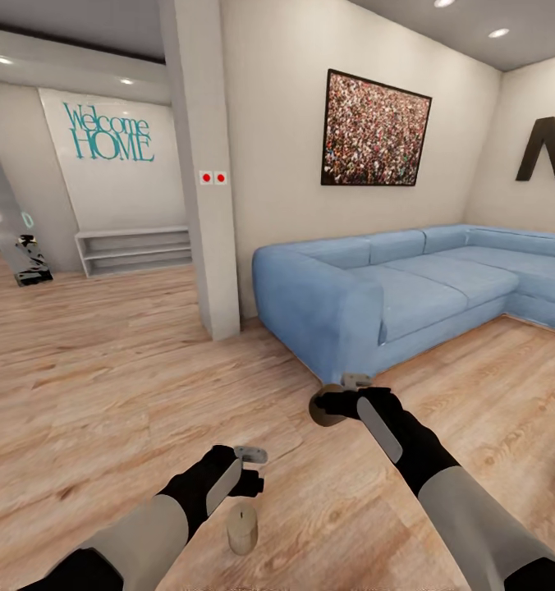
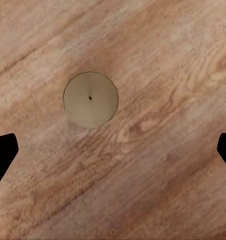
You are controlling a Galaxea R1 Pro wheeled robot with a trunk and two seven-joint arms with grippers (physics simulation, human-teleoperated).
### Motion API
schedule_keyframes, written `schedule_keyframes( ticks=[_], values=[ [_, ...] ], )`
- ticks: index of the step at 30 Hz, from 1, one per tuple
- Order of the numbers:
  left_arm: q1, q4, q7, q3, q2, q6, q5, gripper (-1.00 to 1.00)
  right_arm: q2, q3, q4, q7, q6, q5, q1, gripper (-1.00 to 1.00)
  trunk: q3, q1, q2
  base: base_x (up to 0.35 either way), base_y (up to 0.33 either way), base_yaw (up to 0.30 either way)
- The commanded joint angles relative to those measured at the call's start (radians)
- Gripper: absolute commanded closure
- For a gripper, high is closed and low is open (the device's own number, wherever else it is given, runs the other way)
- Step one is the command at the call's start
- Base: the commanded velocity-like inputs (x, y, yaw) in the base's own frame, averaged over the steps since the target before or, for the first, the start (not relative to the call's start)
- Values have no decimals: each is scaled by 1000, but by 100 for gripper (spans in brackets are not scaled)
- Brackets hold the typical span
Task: Place each of the two pumpkins and all three candles from the living room inside a cabinet in the living room (use any cabinet), then make sure every cabinet is closed, and position the cauldron so it is next to a table in the living room.
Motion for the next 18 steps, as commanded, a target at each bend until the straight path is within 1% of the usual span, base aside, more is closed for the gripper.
schedule_keyframes(
  ticks=[1, 18],
  values=[
    [-1, -1, 8, -7, 1, 1, 11, -100, -1, 4, -2, -10, 1, -11, -1, 100, -5, 0, -1, 0, 0, 0],
    [-1, -1, 10, -6, 2, -2, 11, -100, -1, 5, -1, -10, 1, -10, -1, 100, -95, 8, -5, 0, 0, 84]
  ],
)
